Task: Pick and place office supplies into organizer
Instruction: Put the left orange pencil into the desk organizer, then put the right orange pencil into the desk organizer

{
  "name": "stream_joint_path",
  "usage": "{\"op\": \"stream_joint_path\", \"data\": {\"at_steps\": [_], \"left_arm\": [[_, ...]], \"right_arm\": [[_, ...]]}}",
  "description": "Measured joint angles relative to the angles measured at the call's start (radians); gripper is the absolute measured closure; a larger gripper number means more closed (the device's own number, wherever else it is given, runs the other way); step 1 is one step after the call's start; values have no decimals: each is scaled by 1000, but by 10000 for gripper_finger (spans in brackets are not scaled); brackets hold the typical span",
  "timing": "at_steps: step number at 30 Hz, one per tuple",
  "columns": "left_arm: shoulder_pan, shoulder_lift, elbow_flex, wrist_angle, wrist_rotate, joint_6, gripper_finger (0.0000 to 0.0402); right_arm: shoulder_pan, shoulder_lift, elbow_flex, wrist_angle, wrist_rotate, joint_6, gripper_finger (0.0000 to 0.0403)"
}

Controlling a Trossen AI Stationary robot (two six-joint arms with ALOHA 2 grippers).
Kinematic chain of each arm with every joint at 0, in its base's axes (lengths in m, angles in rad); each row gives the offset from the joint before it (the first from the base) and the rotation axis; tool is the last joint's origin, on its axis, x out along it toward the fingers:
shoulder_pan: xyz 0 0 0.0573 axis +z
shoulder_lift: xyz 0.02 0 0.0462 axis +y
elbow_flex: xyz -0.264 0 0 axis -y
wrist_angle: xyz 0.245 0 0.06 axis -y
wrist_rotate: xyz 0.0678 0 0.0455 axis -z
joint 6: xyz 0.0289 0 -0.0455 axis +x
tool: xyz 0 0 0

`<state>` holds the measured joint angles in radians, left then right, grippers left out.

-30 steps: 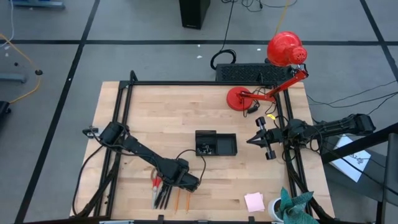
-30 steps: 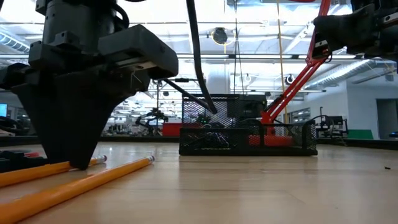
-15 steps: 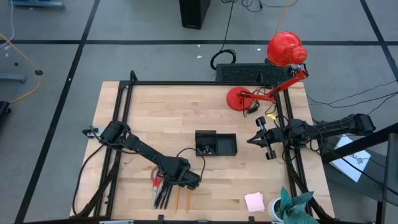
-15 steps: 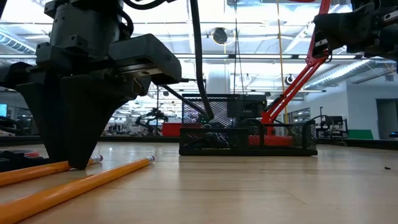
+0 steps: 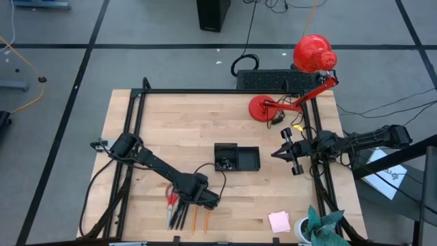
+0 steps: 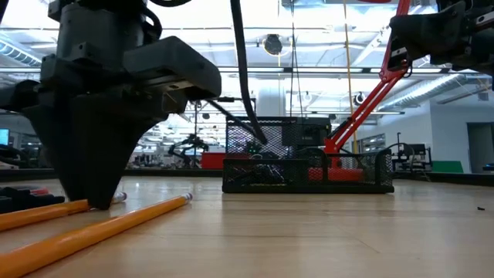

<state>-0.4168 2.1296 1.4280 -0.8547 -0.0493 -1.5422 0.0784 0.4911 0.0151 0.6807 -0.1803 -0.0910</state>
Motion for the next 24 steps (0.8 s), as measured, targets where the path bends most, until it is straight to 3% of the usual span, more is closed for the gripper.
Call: {"op": "stream_joint_path", "data": {"at_steps": [8, 24], "left_arm": [[13, 5, 50, -7, -350, 104, 312], [48, 3, 60, -15, -295, 127, 312]], "right_arm": [[0, 1, 0, 1, 0, 0, 403], [0, 1, 0, -13, 0, 2, 403]]}}
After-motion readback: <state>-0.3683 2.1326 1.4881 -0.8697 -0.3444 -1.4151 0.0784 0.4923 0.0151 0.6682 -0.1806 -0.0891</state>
